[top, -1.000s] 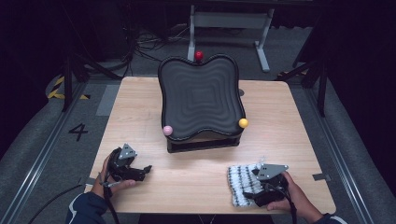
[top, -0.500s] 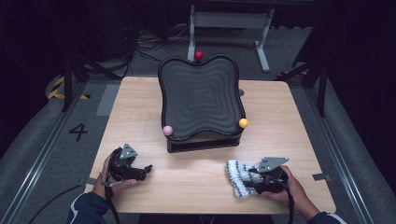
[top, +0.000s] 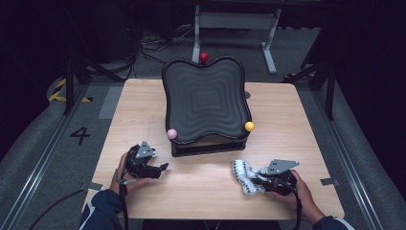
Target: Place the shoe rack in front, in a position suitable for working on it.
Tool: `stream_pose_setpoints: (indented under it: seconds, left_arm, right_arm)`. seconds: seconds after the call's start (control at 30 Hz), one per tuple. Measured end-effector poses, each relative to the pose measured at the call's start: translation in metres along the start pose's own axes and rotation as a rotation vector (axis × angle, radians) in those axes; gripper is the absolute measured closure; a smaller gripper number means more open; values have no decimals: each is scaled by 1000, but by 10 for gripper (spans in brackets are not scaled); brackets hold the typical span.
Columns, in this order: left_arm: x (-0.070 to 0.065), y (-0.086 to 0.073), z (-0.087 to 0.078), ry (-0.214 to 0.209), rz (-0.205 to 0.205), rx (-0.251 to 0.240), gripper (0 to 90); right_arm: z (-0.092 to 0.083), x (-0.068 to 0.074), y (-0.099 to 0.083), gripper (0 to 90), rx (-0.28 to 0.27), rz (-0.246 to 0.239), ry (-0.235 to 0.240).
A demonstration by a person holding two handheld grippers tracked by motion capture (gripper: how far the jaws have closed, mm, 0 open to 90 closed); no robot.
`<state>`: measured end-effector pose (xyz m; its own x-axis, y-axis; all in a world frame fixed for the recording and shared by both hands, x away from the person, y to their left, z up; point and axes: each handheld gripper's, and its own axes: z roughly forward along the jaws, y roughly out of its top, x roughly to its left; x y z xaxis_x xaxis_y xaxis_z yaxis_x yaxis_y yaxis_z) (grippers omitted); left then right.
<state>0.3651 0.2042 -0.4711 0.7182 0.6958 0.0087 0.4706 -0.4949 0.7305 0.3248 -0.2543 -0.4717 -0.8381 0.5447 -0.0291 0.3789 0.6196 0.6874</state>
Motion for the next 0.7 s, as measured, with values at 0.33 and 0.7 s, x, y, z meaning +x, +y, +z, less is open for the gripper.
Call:
stream_pose_setpoints:
  seconds: [0.33,0.7]
  left_arm:
    - [-9,29,7,9,51,-111,361]
    - [-11,46,13,-12,60,-182,512]
  right_arm:
    - [-2,-2,-2,796,-1,-1,-21]
    - [-3,-4,-4,803,-6,-4,-33]
